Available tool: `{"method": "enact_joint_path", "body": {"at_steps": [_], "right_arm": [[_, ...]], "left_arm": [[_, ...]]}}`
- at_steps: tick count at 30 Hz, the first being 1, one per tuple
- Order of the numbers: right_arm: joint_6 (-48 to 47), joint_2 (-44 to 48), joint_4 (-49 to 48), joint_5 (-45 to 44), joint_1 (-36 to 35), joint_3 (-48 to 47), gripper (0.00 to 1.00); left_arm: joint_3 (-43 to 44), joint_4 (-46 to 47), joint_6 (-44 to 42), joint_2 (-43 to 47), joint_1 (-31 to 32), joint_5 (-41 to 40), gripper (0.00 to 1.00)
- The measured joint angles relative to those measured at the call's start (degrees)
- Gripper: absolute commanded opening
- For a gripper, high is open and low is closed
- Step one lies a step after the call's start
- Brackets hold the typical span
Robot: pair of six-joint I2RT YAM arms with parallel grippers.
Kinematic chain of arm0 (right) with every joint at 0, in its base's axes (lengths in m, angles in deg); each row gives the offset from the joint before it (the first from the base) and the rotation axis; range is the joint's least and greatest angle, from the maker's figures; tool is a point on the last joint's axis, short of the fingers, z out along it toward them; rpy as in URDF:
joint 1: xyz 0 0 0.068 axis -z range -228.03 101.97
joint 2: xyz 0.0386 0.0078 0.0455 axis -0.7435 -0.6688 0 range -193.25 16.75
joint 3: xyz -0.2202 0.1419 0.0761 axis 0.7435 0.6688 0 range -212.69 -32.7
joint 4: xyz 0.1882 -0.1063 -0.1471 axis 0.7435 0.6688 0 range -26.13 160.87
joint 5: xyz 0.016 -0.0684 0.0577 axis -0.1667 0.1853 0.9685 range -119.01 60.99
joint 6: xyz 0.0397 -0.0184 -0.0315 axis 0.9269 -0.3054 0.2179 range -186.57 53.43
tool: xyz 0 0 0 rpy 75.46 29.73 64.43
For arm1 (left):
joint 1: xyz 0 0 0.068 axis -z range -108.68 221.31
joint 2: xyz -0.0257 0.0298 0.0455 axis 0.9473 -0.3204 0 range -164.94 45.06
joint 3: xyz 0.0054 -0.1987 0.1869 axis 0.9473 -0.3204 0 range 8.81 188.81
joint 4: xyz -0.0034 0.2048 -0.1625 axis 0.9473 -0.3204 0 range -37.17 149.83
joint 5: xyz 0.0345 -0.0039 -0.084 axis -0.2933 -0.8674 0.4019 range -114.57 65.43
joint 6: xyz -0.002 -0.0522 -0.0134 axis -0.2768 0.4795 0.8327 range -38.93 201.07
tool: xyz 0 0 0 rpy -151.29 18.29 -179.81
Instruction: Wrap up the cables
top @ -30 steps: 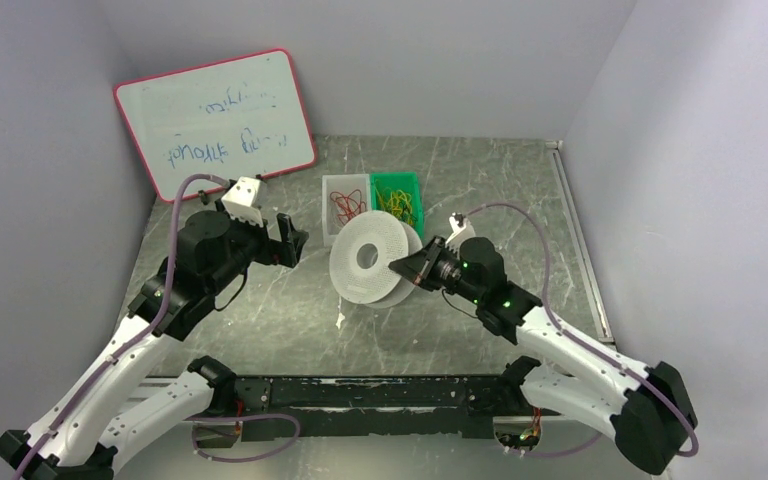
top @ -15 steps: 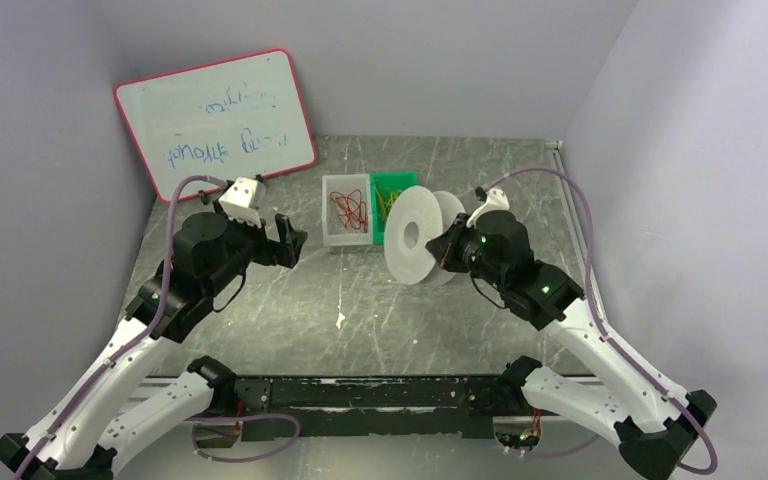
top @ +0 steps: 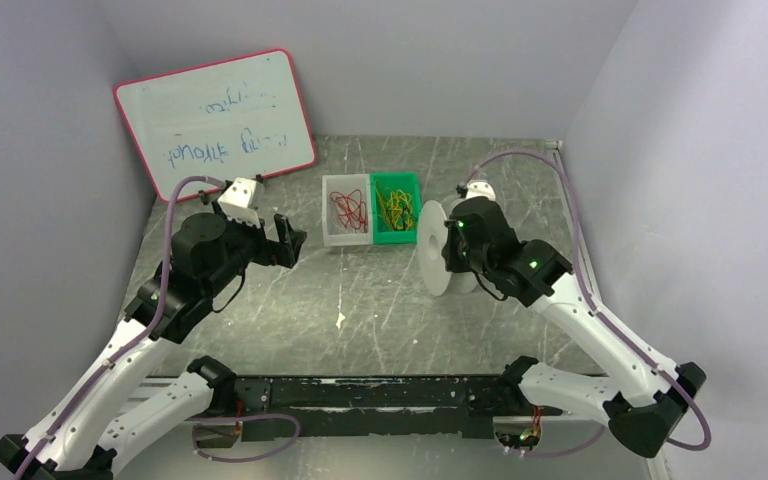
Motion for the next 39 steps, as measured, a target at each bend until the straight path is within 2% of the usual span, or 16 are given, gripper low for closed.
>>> {"method": "enact_joint_path", "body": {"at_steps": [6, 13, 18, 28, 39], "right_arm": [[0.98, -3.3, 1.25, -1.49, -5.16, -0.17, 0.0], [6.1, -12.79, 0.26, -6.34, -17.46, -3.82, 0.0], [8.87, -18.91, -2.56, -7.98, -23.67, -7.21, 0.0], [12.37, -26.97, -6.6, -13.4, -29.11, -12.31, 0.0], [15.54, -34.07, -7.21, -19.45, -30.86, -16.02, 0.0]], "left_arm": [[0.0, -0.09, 0.11, -0.02, 0.0, -1.29, 0.98], [0.0, -0.85, 0.83, 0.0, 0.0, -4.79, 0.98], [0.0, -2.05, 1.53, 0.0, 0.0, -7.3, 0.98], [0.02, -3.54, 2.78, 0.0, 0.0, -11.06, 0.98], [0.02, -3.89, 3.15, 1.14, 0.0, -11.5, 0.98]]}}
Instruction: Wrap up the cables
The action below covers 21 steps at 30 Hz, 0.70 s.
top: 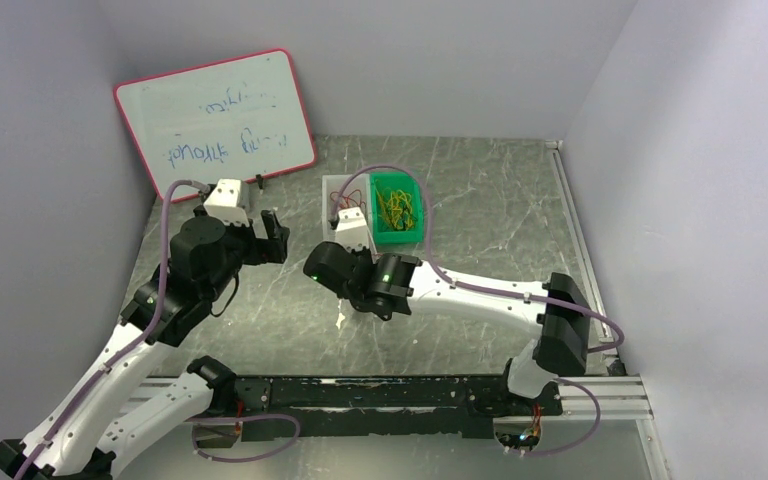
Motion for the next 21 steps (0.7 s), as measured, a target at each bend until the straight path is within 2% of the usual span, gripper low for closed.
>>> {"method": "enact_joint_path", "body": {"at_steps": [6, 14, 21], "right_arm": [[0.26, -2.73, -0.02, -1.6, -0.02, -0.79, 0.01], [0.2, -3.76, -1.11, -2.8, -0.07, -1.4, 0.32], [-0.13, -3.76, -2.27, -3.98, -0.07, -1.86, 0.4]], "left_arm": [[0.0, -0.02, 0.0, -0.02, 0.0, 0.02, 0.98], [0.0, -0.02, -0.02, -0.02, 0.0, 0.02, 0.98], [0.0, -0.02, -0.02, -0.15, 0.0, 0.04, 0.98]]}}
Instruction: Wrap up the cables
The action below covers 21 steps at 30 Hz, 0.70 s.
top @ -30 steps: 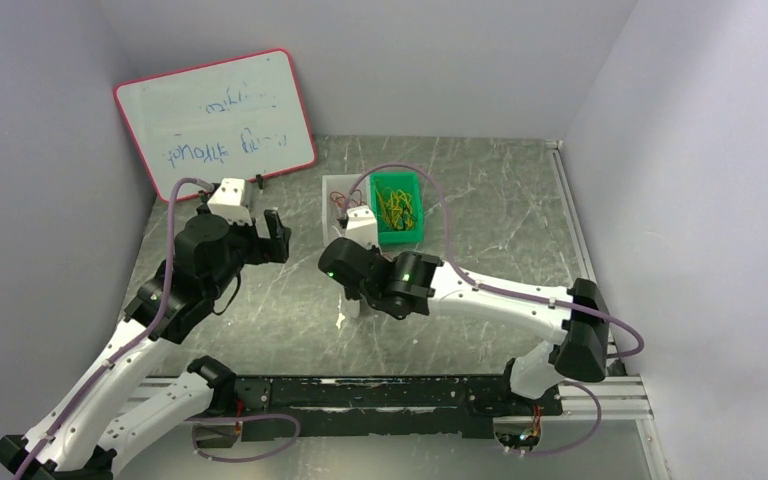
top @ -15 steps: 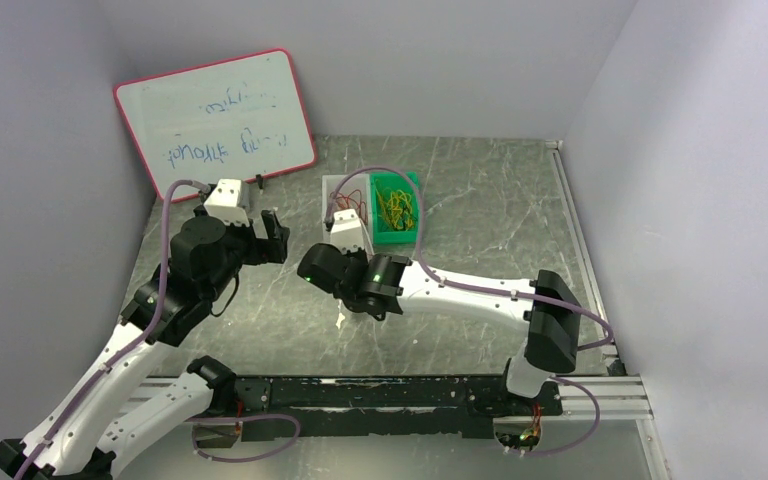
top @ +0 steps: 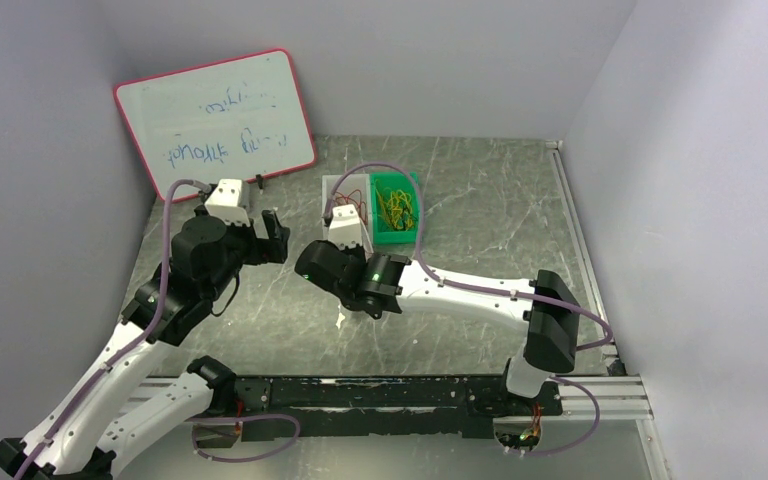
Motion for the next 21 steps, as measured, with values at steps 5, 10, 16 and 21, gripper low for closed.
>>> {"method": "enact_joint_path", "body": {"at_steps": [5, 10, 16, 21], "right_arm": [[-0.24, 0.24, -0.5, -0.35, 0.0, 0.0, 0.52], [-0.79, 1.75, -0.94, -0.46, 0.0, 0.0, 0.53], [-1.84, 5.79, -1.9, -1.25, 0.0, 0.17, 0.54], [-2.69, 10.51, -3.02, -3.63, 0.0, 2.4, 0.54]], "left_arm": [[0.0, 0.0, 0.0, -0.24, 0.0, 0.07, 0.98], [0.0, 0.02, 0.09, -0.35, 0.0, 1.18, 0.98], [0.0, 0.04, 1.55, -0.87, -0.02, 4.42, 0.98], [0.0, 0.04, 3.37, -1.95, -0.02, 8.22, 0.98]]}}
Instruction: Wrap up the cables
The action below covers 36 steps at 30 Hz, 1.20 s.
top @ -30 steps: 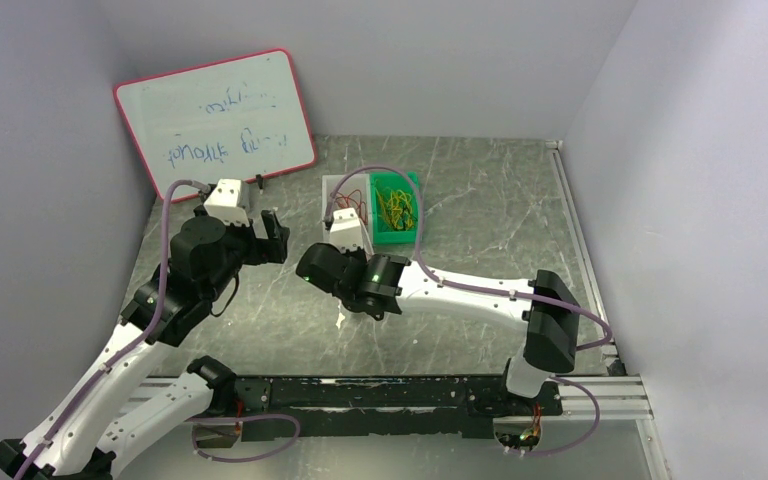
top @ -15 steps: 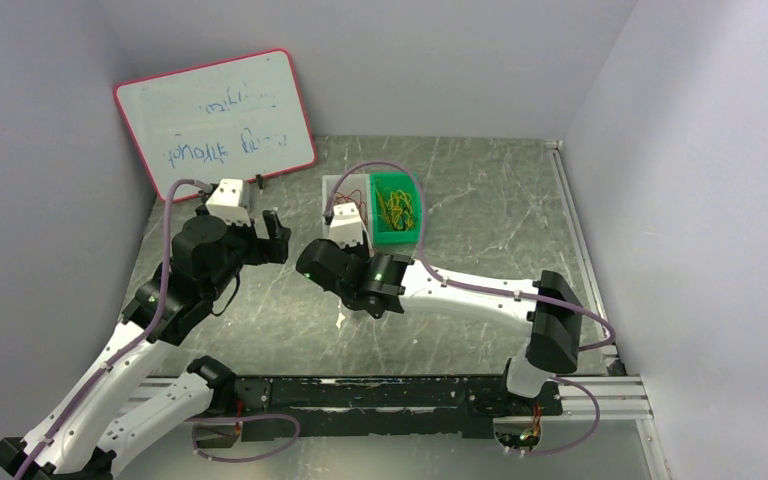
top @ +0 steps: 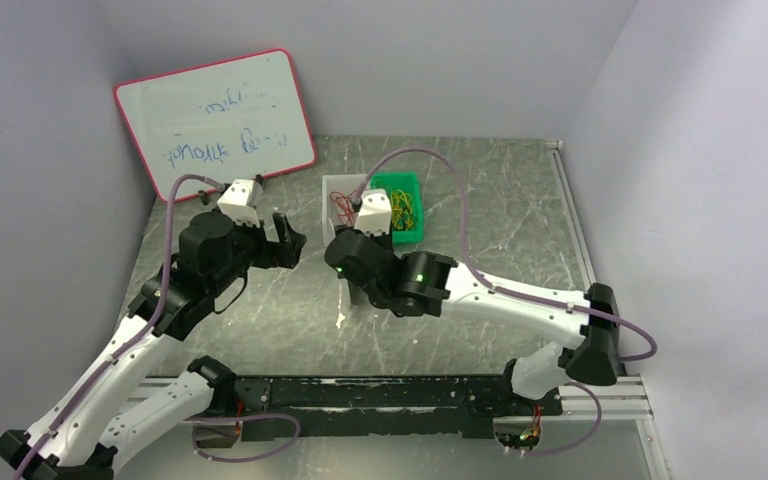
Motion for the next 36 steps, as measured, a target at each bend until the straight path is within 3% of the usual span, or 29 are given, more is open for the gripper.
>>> {"method": "enact_joint_path", "body": {"at_steps": [8, 15, 22, 36], "right_arm": [[-0.96, 7.23, 0.24, -5.05, 1.4, 5.81, 0.56], [-1.86, 14.84, 0.31, -5.62, 8.09, 14.03, 0.56], [-2.23, 22.53, -1.95, -0.76, 17.84, 25.88, 0.56], [-1.95, 24.3, -4.26, 4.02, 20.02, 31.71, 0.56]], "left_arm": [[1.31, 0.09, 5.05, -4.74, 0.0, 9.31, 0.94], [4.31, 0.48, 9.2, -12.79, 0.59, 15.47, 0.89], [7.26, 0.28, 11.41, -22.27, 3.91, 15.32, 0.85], [14.16, -4.55, 11.98, -31.71, 9.05, 7.96, 0.6]]}}
